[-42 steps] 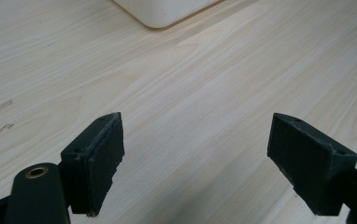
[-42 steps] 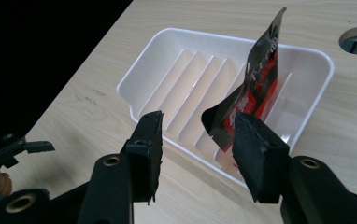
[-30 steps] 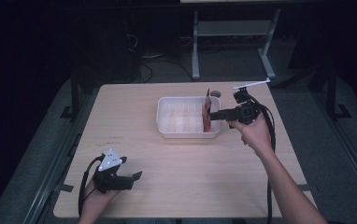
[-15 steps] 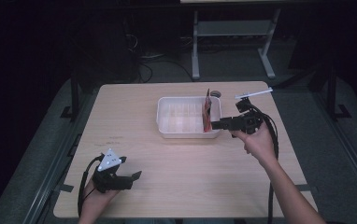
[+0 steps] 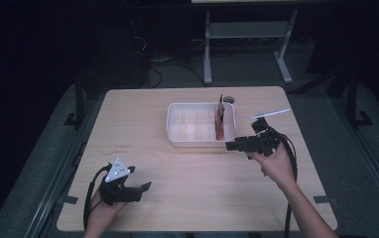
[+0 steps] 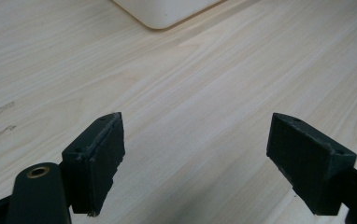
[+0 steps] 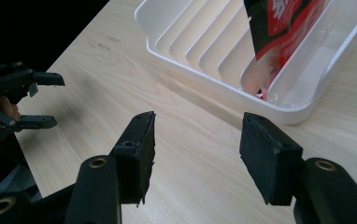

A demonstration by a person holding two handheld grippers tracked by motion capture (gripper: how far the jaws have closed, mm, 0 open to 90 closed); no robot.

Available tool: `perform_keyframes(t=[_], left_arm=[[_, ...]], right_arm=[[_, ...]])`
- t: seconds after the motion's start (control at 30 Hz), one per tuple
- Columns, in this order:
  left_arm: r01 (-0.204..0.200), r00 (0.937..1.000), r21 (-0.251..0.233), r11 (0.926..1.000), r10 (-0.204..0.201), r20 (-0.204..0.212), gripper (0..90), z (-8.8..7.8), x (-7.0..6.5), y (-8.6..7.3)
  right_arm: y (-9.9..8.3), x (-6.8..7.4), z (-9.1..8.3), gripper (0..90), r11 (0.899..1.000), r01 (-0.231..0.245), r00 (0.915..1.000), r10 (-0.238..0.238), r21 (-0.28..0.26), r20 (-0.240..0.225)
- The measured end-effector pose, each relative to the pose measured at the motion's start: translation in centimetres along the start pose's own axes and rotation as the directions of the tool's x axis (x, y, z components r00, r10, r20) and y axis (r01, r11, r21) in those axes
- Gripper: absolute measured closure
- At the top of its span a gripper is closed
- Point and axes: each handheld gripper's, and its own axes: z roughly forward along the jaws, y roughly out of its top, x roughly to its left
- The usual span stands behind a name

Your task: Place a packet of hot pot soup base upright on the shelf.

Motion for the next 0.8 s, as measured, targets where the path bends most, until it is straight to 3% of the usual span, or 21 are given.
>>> perform_keyframes(t=[0.5,0.8], left_arm=[[0.003,1.0,-0.007,1.0,-0.003,-0.003,18.8,-0.1,0.0,0.0],[0.007,1.0,-0.004,1.0,-0.007,0.006,18.7,0.1,0.0,0.0]], right_arm=[[-2.4,-0.1,-0.9,43.4,0.999,0.012,0.9999,-0.012,-0.031,0.009],[-4.5,-1.4,-1.0,43.0,0.998,-0.042,0.9991,0.041,-0.047,-0.01]])
